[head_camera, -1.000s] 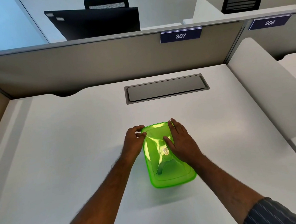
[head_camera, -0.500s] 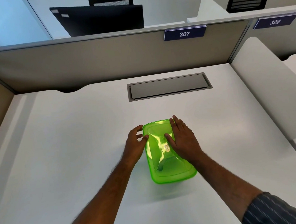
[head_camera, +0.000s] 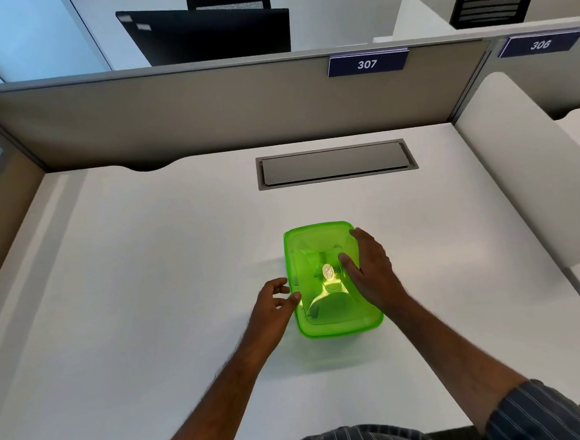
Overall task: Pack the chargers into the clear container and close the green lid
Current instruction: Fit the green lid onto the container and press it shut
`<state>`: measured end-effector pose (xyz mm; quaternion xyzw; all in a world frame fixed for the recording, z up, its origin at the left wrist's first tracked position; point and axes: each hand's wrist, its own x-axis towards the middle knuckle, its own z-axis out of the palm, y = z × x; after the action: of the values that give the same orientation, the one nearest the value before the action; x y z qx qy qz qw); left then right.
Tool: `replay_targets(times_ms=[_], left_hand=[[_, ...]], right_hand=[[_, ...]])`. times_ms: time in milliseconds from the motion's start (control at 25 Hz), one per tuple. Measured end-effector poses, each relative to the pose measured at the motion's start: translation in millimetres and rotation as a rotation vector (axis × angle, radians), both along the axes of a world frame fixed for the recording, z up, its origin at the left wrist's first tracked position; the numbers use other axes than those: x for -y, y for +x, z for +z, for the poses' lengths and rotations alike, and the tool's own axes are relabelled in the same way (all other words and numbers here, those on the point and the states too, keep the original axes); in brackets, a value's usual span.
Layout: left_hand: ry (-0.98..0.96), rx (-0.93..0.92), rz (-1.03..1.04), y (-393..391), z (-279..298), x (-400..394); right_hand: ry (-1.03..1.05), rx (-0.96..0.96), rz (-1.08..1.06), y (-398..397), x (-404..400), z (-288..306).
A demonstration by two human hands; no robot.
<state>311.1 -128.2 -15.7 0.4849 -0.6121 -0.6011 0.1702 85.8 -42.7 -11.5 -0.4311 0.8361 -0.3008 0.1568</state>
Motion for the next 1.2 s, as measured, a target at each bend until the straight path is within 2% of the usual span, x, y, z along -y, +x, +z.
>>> replay_targets(times_ms=[120,280,520,680,840,1200], left_hand=[[0.032,-0.014,-0.009,6,2,-8],[0.043,0.048,-0.033,14,-3,-18],[0.082,0.227,-0.199,23,-11,-32],[0.193,0.172,-0.250,22,-6,-33],[0.229,0.155,-0.254,23,-8,-31],[0.243,0.092,-0.188,24,-17,-34]], right_hand=[[0.052,0.131,-0.029,6,-29,-4],[0.000,0.390,-0.134,18,-65,-1],[0.176,0.445,-0.171,25,-106,-1],[0.135,0.609,-0.158,24,-107,0],[0.042,0.809,-0.233,25,-106,1],[0.065,0.880,-0.239,30,-108,-2]])
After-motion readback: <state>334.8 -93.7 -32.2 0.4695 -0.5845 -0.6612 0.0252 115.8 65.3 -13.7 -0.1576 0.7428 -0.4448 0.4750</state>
